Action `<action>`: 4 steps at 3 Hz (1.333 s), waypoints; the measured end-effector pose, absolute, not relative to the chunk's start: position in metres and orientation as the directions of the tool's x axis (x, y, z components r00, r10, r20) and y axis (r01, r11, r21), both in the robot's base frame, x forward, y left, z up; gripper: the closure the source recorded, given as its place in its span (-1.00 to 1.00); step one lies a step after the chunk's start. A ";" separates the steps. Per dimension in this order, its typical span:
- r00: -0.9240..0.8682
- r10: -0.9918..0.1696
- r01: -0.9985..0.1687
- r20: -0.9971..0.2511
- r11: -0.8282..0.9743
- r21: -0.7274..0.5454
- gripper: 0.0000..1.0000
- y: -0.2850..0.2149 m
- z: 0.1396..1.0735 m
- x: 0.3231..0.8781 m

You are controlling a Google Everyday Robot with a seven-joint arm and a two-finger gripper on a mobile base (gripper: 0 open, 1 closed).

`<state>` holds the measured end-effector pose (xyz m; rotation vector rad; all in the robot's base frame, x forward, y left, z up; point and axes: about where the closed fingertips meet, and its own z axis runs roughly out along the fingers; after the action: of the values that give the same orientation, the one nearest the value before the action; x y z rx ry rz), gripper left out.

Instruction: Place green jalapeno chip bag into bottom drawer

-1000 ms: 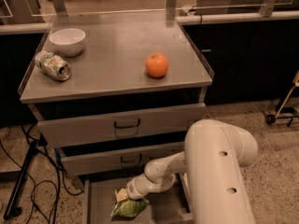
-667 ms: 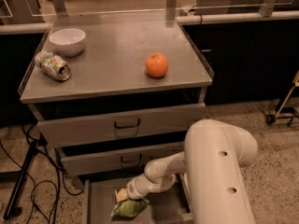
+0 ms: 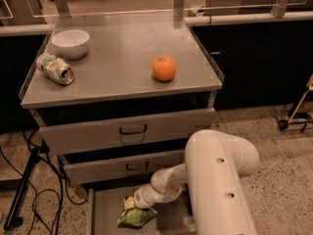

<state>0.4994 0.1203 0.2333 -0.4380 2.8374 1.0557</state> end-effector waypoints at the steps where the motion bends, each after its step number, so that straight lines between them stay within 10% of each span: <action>1: -0.968 -0.201 -0.251 -0.151 0.732 0.633 1.00 0.120 0.210 0.506; 4: -0.984 -0.156 -0.177 -0.088 0.757 0.629 1.00 0.111 0.178 0.506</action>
Offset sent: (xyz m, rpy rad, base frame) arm 0.0117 -0.0170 -0.0687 -0.0227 0.0933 -0.0993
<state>0.5056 0.1114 0.1777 -0.2763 2.9162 1.0487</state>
